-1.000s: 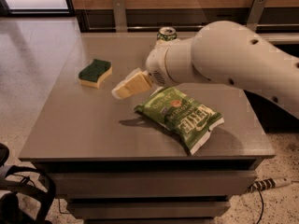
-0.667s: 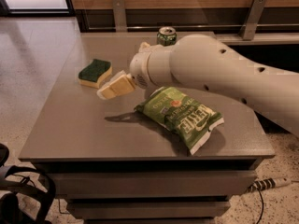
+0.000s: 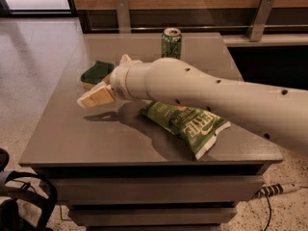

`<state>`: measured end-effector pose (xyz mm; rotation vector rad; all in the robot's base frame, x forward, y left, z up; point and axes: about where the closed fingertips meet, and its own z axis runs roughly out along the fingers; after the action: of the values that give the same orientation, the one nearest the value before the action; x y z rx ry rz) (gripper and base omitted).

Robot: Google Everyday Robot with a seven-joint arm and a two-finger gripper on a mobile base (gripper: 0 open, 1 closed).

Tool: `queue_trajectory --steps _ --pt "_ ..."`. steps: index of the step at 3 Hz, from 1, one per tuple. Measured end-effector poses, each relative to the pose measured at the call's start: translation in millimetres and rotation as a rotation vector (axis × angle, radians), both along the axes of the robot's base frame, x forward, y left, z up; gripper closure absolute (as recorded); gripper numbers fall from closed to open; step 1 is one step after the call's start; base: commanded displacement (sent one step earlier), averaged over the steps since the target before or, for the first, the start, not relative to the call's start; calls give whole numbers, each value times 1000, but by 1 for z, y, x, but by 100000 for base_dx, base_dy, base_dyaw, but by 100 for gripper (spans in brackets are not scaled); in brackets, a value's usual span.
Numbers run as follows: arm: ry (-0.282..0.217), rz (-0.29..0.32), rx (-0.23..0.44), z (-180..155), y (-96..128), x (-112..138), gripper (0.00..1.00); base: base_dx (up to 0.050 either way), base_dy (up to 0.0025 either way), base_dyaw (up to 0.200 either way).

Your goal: Pick sponge

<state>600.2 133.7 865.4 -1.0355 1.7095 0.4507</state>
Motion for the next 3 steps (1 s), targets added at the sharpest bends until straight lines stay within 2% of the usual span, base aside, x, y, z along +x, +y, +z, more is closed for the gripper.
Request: queue_trajectory --steps 1,3 --pt "21 -13 24 -16 12 8 0 0 0 0" --pt "32 -31 112 -41 38 32 0 0 0 0"
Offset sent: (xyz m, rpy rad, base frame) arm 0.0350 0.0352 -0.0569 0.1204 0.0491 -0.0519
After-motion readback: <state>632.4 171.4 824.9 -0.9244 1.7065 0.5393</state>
